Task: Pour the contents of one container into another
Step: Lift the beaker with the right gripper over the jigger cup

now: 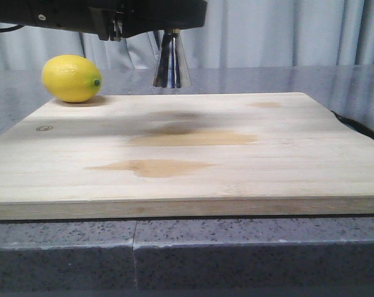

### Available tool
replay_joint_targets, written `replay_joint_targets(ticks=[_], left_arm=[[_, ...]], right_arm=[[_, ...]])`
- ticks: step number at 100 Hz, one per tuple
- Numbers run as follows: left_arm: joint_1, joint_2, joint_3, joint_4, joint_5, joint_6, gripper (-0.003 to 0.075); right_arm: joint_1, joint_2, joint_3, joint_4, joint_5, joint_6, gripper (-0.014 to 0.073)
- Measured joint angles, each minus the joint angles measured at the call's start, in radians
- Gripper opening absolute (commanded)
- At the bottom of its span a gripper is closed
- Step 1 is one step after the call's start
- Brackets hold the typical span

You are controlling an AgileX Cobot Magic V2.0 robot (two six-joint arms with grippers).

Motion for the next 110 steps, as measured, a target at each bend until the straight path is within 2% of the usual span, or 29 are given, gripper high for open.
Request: replay_joint_targets(ticks=[14, 30, 59, 110], left_arm=[[0.000, 0.000, 0.000, 0.000, 0.000, 0.000, 0.0220], [0.000, 0.000, 0.000, 0.000, 0.000, 0.000, 0.0220], [0.000, 0.000, 0.000, 0.000, 0.000, 0.000, 0.0220], [0.000, 0.000, 0.000, 0.000, 0.000, 0.000, 0.0220]], right_arm=[[0.078, 0.000, -0.104, 0.000, 0.144, -0.059, 0.0286], [0.147, -0.002, -0.158, 0.000, 0.196, -0.149, 0.0286], [0.206, -0.002, -0.183, 0.002, 0.217, -0.312, 0.0286], [0.212, 0.055, -0.183, -0.013, 0.201, -0.558, 0.0286]])
